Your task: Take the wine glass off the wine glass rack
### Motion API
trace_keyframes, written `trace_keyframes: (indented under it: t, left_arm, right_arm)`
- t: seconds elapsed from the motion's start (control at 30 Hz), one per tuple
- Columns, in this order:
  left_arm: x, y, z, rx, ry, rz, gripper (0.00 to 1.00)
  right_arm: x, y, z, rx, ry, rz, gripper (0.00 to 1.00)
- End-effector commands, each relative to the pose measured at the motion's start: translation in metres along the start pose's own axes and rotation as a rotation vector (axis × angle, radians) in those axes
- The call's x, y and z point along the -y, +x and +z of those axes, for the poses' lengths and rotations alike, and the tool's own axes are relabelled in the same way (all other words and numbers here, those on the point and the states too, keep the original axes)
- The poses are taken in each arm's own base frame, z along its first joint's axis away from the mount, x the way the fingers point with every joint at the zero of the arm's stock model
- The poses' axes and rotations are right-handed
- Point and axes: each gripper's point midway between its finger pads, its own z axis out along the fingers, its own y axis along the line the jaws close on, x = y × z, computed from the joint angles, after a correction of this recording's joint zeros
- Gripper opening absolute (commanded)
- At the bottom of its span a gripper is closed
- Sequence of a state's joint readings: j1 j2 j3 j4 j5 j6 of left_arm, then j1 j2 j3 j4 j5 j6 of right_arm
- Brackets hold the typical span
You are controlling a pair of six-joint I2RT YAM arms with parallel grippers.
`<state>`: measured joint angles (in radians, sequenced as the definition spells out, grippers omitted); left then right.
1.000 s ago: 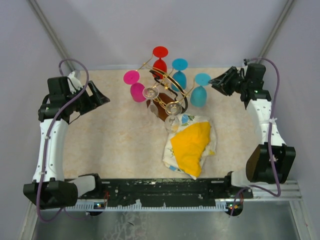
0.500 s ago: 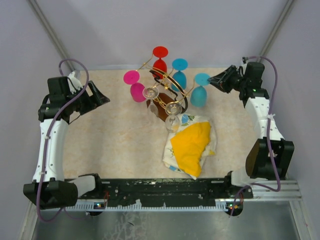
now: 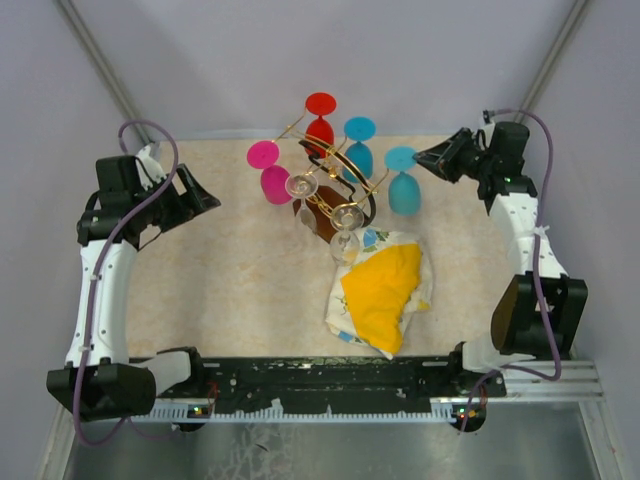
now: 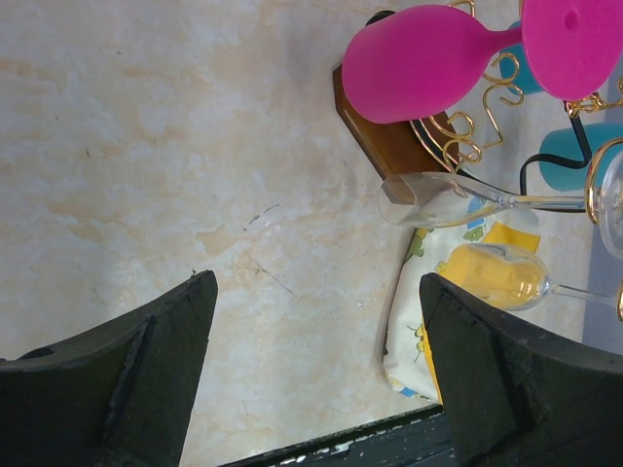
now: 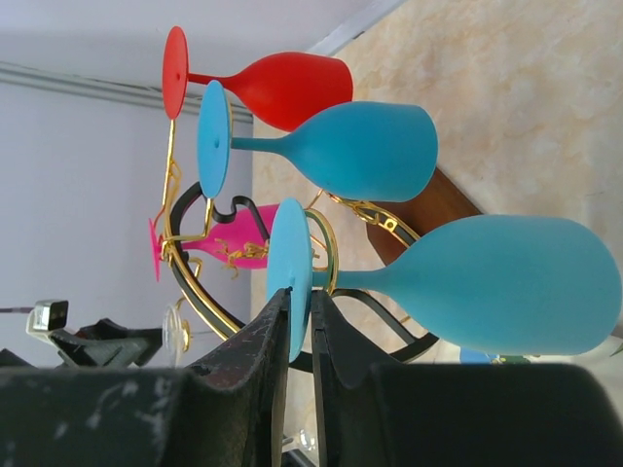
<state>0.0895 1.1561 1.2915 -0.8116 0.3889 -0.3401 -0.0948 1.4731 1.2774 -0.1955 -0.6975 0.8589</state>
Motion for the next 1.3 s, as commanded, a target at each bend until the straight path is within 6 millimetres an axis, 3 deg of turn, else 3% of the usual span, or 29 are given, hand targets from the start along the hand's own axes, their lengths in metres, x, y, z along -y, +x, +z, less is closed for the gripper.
trace_keyframes:
  t: [0.0,0.4,0.63,0.8,1.03,1.27]
  left_arm:
    - [0.002,0.002,-0.004,0.013,0.008,0.010,0.91]
    - [0.000,0.003,-0.004,0.014,0.001,0.012,0.91]
    - [0.000,0.003,-0.006,0.017,-0.004,0.018,0.91]
    - [0.001,0.004,-0.005,0.015,0.004,0.011,0.91]
    - [0.001,0.004,-0.008,0.021,-0.001,0.022,0.91]
    - [-0.003,0.009,-0.008,0.008,-0.012,0.027,0.92]
  right_arm:
    - [-0.019,-0.009,0.001,0.007,-0.079,-0.040,0.16]
    - [-0.029,0.004,0.016,-0.046,-0.143,-0.043,0.20]
    - [-0.046,0.007,0.007,-0.032,-0.197,-0.040,0.00]
    - [-0.058,0.008,0.004,-0.022,-0.266,-0.005,0.00]
    - [-0.046,0.005,0.013,-0.005,-0.240,-0.002,0.00]
    - [-0.034,-0.009,0.011,0.046,-0.199,-0.020,0.00]
